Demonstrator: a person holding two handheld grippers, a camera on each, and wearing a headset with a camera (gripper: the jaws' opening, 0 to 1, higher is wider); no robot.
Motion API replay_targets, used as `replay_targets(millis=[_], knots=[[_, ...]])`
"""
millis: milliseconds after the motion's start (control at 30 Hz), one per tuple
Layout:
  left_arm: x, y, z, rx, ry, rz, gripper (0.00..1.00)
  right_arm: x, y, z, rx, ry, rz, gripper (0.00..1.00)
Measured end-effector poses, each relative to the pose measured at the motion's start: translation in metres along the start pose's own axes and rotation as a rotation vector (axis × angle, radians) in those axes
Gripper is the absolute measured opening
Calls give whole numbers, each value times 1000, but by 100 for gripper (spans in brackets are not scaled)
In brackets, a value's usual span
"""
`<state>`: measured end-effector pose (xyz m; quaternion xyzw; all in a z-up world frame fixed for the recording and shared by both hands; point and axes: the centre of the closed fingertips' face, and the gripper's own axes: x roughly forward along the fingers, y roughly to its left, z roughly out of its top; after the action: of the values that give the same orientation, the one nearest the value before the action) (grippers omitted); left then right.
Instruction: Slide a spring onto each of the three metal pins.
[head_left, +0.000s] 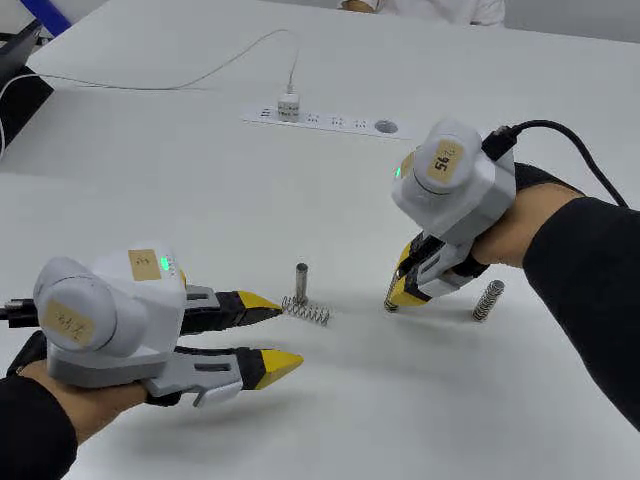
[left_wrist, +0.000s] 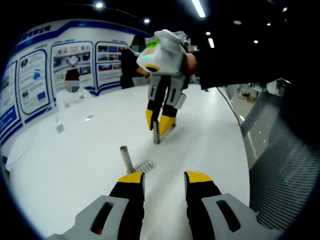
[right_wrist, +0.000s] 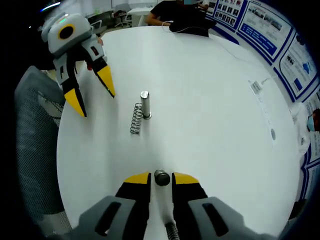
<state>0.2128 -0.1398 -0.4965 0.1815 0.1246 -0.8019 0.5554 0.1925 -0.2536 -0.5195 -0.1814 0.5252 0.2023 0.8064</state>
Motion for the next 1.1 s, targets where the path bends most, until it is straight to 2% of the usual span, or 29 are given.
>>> replay_targets(millis=[233,467,633,833,1100], knots=[[0,-1,1,2,1,-2,32,-14,0,10,-5,-37,-25,21],[1,-2,2,7,3,-5,32,-18,12,33,-8,-99,-19,20],[-1,0,3,8,4,-1,32,-11,21,43,-15,-105,-10,19],[-3,2,0,6,10,5,32,3,34,49,-25,-102,26,18],[-3,2,-1,3,12,5,32,21,40,57,-4,-116,48,17]])
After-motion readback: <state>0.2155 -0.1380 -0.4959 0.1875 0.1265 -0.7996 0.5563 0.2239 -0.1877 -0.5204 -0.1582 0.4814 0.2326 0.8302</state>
